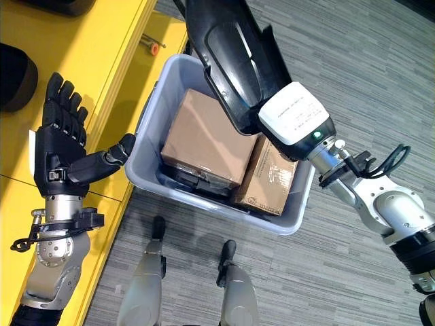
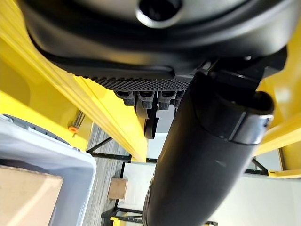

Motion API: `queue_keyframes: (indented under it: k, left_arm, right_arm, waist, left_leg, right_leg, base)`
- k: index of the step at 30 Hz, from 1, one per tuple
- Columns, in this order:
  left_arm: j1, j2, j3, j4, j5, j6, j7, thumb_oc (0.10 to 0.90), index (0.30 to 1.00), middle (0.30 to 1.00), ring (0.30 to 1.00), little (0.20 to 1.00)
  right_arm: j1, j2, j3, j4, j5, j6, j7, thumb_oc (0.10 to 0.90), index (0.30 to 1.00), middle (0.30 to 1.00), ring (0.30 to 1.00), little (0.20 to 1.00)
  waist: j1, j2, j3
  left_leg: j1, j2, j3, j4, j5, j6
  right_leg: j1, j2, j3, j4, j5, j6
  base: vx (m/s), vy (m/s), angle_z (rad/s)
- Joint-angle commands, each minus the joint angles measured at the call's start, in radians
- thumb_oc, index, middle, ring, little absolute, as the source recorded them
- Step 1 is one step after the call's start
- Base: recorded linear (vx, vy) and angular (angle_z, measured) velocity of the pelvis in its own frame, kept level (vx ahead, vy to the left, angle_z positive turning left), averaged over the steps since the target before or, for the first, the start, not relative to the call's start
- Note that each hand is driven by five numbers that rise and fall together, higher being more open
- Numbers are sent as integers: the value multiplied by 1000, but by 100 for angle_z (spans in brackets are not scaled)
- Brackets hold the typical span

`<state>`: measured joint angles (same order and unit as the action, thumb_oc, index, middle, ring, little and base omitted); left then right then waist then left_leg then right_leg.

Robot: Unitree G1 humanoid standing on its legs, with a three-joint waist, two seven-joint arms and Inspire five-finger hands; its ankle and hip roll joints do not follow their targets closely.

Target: Move parts from the plastic box to the shelf.

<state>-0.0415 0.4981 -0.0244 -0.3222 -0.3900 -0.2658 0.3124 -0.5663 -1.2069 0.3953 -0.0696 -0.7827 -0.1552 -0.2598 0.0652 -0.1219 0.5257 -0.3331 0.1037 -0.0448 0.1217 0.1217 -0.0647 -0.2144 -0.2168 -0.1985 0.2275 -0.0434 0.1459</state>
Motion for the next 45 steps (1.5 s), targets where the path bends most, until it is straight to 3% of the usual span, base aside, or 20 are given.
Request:
queue_keyframes:
  k: [1,9,15,19,20,31,45]
  left_arm:
    - [43,22,28,-87,-2,-74,-49,900,1000,1000,1000,1000]
    - [99,0,39,-67,-9,-54,-79,900,1000,1000,1000,1000]
    - [131,-11,36,-59,-18,-35,-97,900,1000,1000,1000,1000]
    - [133,-11,36,-60,-18,-35,-98,900,1000,1000,1000,1000]
    - [157,-34,35,-60,-25,-23,-112,900,1000,1000,1000,1000]
    - [206,-89,55,-35,-39,-11,-116,900,1000,1000,1000,1000]
    - [212,-100,36,-32,-50,-5,-116,900,1000,1000,1000,1000]
  right_arm:
    - [-36,-56,-94,-78,23,1,-64,400,300,300,300,300]
    - [103,-25,-209,-140,28,-25,-51,400,300,300,300,300]
    - [165,45,-228,-170,42,-39,-35,400,300,300,300,300]
    - [168,45,-230,-172,43,-38,-34,400,300,300,300,300]
    - [195,76,-235,-172,63,-44,-31,400,300,300,300,300]
    - [347,93,-356,-194,96,-54,-39,400,300,300,300,300]
    - [405,86,-408,-188,82,-45,-52,400,300,300,300,300]
  waist:
    - [-33,-1,-209]
    - [-50,11,-285]
    - [-65,29,-343]
    - [-62,30,-342]
    - [-80,45,-383]
    - [-95,80,-417]
    - [-101,98,-409]
  left_leg:
    - [122,62,33,-41,-90,-13]
    - [197,79,63,-66,-98,-17]
    - [269,113,97,-82,-101,-24]
    - [274,115,100,-86,-100,-25]
    - [308,141,122,-111,-85,-36]
    - [341,175,134,-177,-28,-55]
    - [341,177,130,-182,-28,-56]
  right_leg:
    - [38,28,39,-36,4,7]
    - [91,41,64,-68,6,13]
    - [134,65,96,-66,-16,3]
    - [135,67,98,-67,-15,2]
    - [166,87,110,-94,-21,-6]
    - [205,119,106,-139,-23,-26]
    - [207,117,93,-136,-20,-27]
  base:
    - [87,-21,-16]
    - [57,-15,-14]
    - [25,-52,-22]
    - [2,-33,-12]
    - [6,-111,-3]
    - [-11,-54,-9]
    - [0,-3,1]
